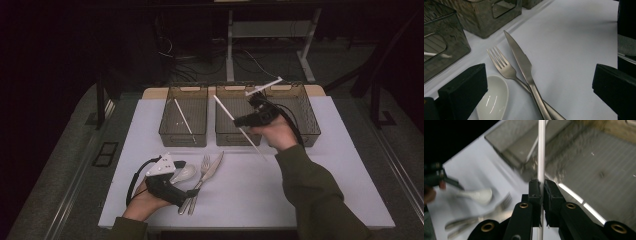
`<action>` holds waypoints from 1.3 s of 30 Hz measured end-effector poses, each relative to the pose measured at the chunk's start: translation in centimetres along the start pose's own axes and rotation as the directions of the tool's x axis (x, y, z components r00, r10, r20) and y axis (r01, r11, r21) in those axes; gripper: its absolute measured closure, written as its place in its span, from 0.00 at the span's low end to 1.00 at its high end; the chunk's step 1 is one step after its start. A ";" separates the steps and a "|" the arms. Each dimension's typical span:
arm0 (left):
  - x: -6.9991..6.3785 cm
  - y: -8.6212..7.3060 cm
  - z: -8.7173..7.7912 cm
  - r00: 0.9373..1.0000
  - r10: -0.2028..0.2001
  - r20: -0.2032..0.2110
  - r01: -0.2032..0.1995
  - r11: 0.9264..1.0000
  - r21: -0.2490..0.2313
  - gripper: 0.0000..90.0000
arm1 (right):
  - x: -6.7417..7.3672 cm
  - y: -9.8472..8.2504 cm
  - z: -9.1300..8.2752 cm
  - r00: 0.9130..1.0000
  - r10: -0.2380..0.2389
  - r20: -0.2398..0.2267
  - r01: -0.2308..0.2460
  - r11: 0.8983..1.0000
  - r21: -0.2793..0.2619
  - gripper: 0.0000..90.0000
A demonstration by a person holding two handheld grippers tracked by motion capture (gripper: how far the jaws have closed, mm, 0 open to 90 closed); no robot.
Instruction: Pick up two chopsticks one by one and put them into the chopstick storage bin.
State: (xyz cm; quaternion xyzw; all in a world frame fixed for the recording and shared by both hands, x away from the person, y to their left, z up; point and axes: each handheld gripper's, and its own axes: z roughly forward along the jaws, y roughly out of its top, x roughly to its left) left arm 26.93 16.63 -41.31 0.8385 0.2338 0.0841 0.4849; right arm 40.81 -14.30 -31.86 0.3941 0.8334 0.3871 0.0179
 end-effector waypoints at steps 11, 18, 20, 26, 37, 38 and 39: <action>0.0 0.1 -0.1 1.000 0.005 0.008 -0.005 1.000 -0.014 0.00 | 1.9 8.2 5.2 1.000 0.003 -0.012 -0.004 0.999 -0.052 0.93; 0.1 0.1 -0.2 1.000 0.009 0.013 -0.009 1.000 -0.023 0.00 | 2.2 11.1 9.4 0.999 0.034 -0.003 -0.034 0.997 -0.073 0.93; 0.1 0.1 -0.2 1.000 0.009 0.017 -0.009 1.000 -0.024 0.00 | 2.1 11.6 10.5 0.999 0.042 0.000 -0.041 0.996 -0.080 0.93; 0.1 0.0 -0.2 1.000 0.003 0.022 -0.003 1.000 -0.030 0.00 | 1.8 12.8 12.7 0.997 0.083 0.004 -0.082 0.991 -0.102 0.93; 0.1 0.1 -0.2 1.000 0.000 0.029 0.001 1.000 -0.027 0.00 | 1.8 12.7 15.1 0.993 0.115 0.009 -0.113 0.987 -0.118 0.93; 0.1 0.1 -0.2 1.000 -0.001 0.029 0.002 1.000 -0.028 0.00 | 1.8 12.6 15.2 0.992 0.125 0.006 -0.123 0.984 -0.127 0.93; 0.1 0.1 -0.3 1.000 0.002 0.029 -0.001 1.000 -0.027 0.00 | 1.8 12.6 15.3 0.991 0.132 0.001 -0.131 0.983 -0.131 0.93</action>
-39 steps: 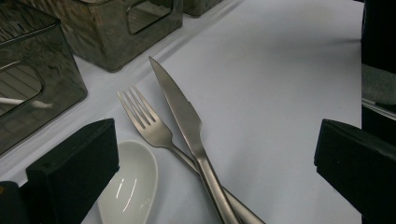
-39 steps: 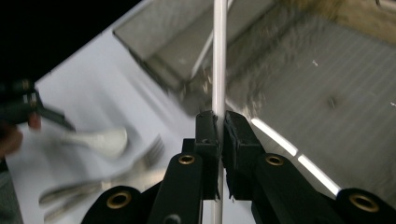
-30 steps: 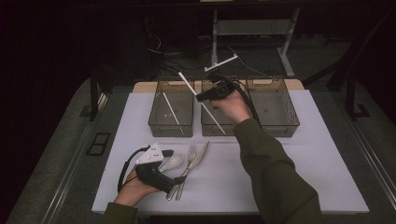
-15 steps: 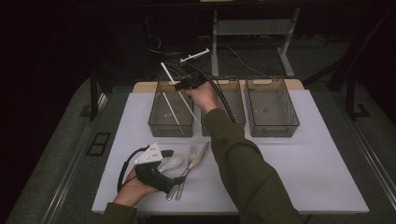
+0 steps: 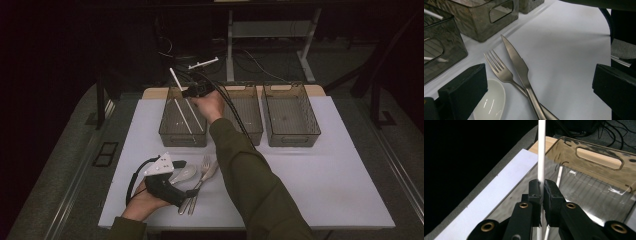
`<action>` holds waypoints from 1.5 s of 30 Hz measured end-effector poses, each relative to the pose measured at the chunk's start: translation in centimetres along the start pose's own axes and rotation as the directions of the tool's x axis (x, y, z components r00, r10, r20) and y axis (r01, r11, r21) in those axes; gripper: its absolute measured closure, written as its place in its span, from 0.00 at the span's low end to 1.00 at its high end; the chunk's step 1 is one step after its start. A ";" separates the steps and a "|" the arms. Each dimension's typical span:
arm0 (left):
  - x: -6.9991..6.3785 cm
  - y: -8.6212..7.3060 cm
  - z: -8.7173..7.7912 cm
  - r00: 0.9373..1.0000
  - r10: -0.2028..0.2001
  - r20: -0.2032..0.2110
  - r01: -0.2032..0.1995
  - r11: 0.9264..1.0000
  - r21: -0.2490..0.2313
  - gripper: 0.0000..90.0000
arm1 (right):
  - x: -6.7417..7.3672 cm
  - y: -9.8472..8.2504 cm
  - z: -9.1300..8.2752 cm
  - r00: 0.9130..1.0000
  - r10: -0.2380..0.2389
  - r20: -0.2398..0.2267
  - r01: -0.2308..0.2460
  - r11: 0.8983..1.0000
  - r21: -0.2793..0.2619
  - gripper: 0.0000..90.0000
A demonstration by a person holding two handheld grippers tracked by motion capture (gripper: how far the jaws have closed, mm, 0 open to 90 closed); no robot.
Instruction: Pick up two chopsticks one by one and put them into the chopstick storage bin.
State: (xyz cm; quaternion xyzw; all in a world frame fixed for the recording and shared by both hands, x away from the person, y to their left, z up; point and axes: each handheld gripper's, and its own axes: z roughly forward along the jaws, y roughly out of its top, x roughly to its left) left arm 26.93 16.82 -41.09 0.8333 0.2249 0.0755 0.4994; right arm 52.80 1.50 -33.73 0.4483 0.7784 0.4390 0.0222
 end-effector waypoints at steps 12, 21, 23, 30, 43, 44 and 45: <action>0.0 0.0 0.0 1.000 0.002 0.003 -0.002 1.000 0.000 0.00 | -0.7 -1.9 2.3 0.998 -0.006 0.068 -0.001 0.995 0.097 0.93; 0.0 0.0 0.0 1.000 0.002 0.001 -0.002 1.000 0.003 0.00 | -0.9 -2.5 2.7 0.997 -0.026 0.074 0.016 0.991 0.134 0.86; 0.0 0.0 0.0 1.000 0.002 0.000 -0.002 1.000 0.002 0.00 | -0.9 -2.4 2.3 0.997 -0.037 0.068 0.029 0.992 0.123 0.84; 0.1 0.0 0.0 1.000 -0.001 -0.005 0.001 1.000 -0.001 0.00 | -0.7 -2.8 -0.6 0.994 -0.112 0.002 0.111 0.990 0.085 0.70; 0.4 0.0 -0.1 1.000 0.010 -0.020 -0.010 1.000 0.010 0.00 | -1.2 -5.9 -6.9 0.963 -0.265 -0.058 0.267 0.963 0.033 0.48; 0.4 0.0 -0.1 1.000 0.008 -0.022 -0.008 1.000 0.011 0.00 | -1.3 -6.2 -7.4 0.961 -0.269 -0.062 0.271 0.962 0.026 0.48; 0.3 0.0 0.0 1.000 0.004 -0.021 -0.004 1.000 0.009 0.00 | -1.4 -6.5 -8.0 0.958 -0.278 -0.066 0.280 0.960 0.020 0.47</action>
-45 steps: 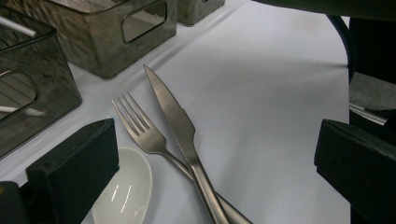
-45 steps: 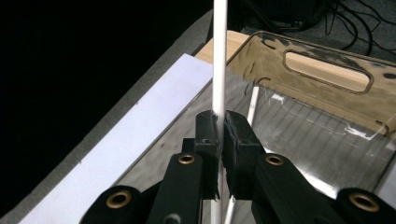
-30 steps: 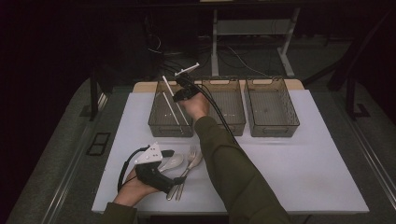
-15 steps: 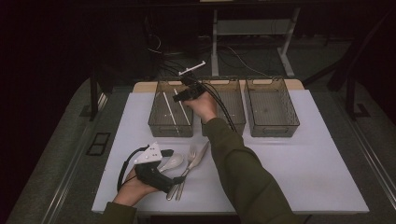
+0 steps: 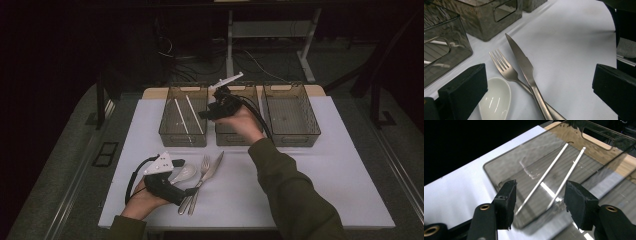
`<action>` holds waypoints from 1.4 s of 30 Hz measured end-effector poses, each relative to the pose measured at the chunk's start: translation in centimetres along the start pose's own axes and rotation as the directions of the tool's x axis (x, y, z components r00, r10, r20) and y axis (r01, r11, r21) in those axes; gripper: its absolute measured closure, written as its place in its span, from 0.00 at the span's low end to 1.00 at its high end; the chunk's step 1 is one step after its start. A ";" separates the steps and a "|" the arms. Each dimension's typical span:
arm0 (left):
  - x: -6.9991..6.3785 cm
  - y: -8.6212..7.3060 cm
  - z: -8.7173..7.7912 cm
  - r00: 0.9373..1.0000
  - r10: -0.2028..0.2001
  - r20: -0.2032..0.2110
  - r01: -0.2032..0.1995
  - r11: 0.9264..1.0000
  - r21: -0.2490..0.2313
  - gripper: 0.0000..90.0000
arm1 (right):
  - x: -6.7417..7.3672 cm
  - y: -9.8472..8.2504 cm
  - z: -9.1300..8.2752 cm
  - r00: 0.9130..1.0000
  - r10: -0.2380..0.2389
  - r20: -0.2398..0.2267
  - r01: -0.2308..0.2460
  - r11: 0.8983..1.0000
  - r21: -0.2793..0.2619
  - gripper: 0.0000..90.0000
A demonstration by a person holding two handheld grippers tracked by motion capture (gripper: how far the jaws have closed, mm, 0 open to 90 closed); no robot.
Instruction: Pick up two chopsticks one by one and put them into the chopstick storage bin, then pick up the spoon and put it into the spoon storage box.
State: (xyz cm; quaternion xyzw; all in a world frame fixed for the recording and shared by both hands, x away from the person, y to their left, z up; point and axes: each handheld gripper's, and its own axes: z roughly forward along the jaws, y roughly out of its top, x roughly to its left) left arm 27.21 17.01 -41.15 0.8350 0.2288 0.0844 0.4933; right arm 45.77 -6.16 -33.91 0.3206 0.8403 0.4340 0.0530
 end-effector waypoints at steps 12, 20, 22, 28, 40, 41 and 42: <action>0.0 -0.1 0.1 1.000 -0.004 -0.019 0.004 1.000 0.015 0.00 | 0.8 -4.3 -6.1 0.998 -0.054 -0.015 0.053 0.996 -0.068 0.40; 0.5 -0.1 0.0 0.999 -0.008 -0.036 0.009 1.000 0.024 0.00 | 1.4 -8.3 -10.0 0.997 -0.072 -0.028 0.068 0.991 -0.115 0.36; 0.6 -0.1 0.0 0.999 -0.006 -0.044 0.007 1.000 0.027 0.00 | 1.4 -9.7 -11.2 0.997 -0.073 -0.013 0.071 0.989 -0.126 0.35; 0.8 0.1 -0.2 0.998 -0.010 -0.065 0.012 1.000 0.023 0.00 | 0.9 -13.6 -13.5 0.998 -0.054 0.012 0.055 0.988 -0.141 0.33; 2.0 0.1 -0.4 0.996 -0.018 -0.090 0.022 0.999 0.036 0.01 | 0.4 -20.5 -17.0 0.995 -0.022 0.101 0.037 0.988 -0.153 0.28; 2.1 0.1 -0.4 0.995 -0.021 -0.095 0.025 0.999 0.037 0.01 | 0.5 -21.0 -17.2 0.994 -0.021 0.106 0.037 0.987 -0.154 0.27; 2.3 0.1 -0.5 0.995 -0.022 -0.096 0.025 0.999 0.033 0.02 | 0.5 -21.6 -17.4 0.994 -0.017 0.107 0.034 0.988 -0.153 0.26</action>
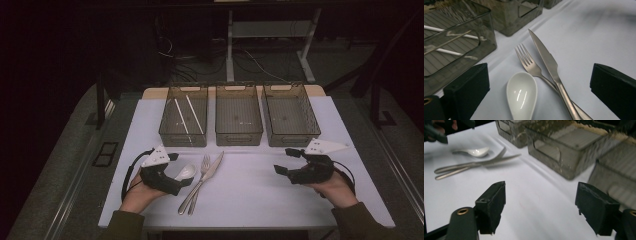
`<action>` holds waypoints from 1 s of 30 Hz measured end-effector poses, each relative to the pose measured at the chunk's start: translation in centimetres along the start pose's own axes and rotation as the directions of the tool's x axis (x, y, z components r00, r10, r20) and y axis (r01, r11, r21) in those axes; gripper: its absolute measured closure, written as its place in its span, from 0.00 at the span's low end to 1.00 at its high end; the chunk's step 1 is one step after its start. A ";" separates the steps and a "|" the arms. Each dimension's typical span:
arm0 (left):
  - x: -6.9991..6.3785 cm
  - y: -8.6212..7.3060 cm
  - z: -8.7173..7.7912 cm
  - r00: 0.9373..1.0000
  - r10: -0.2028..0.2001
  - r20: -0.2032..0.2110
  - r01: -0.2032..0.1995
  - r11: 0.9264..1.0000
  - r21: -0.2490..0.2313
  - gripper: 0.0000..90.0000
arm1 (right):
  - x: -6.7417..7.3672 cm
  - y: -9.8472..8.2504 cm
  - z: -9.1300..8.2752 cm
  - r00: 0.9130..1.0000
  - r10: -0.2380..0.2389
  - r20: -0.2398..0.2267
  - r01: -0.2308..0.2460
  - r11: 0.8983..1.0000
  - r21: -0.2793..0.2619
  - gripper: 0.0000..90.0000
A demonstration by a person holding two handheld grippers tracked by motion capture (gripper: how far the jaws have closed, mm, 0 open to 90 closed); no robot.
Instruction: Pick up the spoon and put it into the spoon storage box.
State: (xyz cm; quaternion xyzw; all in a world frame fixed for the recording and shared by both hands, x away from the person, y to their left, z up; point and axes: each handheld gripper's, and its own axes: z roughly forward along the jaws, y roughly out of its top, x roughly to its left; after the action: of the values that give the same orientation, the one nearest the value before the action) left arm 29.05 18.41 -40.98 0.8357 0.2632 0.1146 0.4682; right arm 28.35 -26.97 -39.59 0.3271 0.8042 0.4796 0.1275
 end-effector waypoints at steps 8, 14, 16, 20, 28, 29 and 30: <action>1.4 0.2 -0.1 1.000 -0.012 -0.005 0.012 1.000 -0.002 0.15 | 0.4 -3.3 -0.4 0.999 0.019 0.036 -0.020 1.000 0.017 0.22; 3.0 0.0 0.2 1.000 -0.023 0.020 0.022 0.999 0.039 0.27 | 0.8 -4.6 -0.9 0.999 0.015 0.049 -0.016 0.999 0.030 0.22; 3.3 -0.3 0.3 1.000 -0.027 0.014 0.026 0.998 0.050 0.30 | 0.9 -4.8 -1.1 0.998 0.014 0.055 -0.016 0.999 0.031 0.22; 3.3 -1.0 0.3 1.000 -0.022 0.011 0.021 0.996 0.084 0.37 | 0.8 -5.3 -1.5 0.998 0.009 0.066 -0.012 0.999 0.036 0.22; 2.7 -2.1 0.5 1.000 -0.027 0.009 0.025 0.989 0.145 0.45 | 0.6 -5.5 -1.5 0.997 0.017 0.074 -0.020 0.999 0.040 0.22; 2.7 -2.2 0.6 1.000 -0.021 0.014 0.018 0.987 0.161 0.47 | 0.6 -5.5 -1.5 0.997 0.015 0.073 -0.018 0.999 0.041 0.22; 2.7 -2.3 0.8 0.999 -0.027 0.020 0.023 0.985 0.171 0.48 | 0.6 -5.6 -1.5 0.997 0.013 0.072 -0.016 0.999 0.041 0.22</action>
State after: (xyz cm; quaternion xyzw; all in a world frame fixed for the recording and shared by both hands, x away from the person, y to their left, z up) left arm 30.89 20.29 -43.47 0.8706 0.2774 0.0762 0.3990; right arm 24.90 -29.44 -43.52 0.3526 0.8065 0.4517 0.1460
